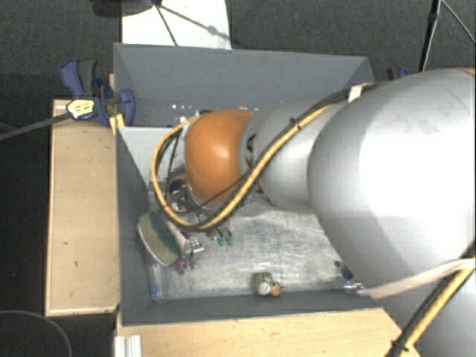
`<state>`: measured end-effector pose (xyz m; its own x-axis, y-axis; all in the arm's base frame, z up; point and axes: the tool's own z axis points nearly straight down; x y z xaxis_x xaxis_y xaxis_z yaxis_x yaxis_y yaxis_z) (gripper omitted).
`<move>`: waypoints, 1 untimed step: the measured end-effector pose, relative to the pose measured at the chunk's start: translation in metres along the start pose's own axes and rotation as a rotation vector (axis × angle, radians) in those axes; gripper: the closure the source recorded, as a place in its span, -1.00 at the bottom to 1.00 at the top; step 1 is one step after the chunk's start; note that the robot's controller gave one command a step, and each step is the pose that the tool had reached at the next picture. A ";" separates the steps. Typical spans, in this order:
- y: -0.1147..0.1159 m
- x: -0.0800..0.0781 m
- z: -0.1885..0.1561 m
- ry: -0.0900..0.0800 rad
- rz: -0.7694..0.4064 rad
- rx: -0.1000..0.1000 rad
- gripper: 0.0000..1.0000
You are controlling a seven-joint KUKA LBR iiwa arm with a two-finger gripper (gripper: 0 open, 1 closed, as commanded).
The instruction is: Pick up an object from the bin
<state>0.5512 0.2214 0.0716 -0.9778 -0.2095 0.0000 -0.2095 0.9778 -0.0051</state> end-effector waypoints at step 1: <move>-0.001 0.000 0.000 0.002 -0.001 0.001 1.00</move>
Offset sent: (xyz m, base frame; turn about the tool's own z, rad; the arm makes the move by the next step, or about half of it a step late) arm 0.0000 0.0000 0.0000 0.0000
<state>0.5513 0.2205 0.0716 -0.9776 -0.2104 0.0022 -0.2104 0.9776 -0.0065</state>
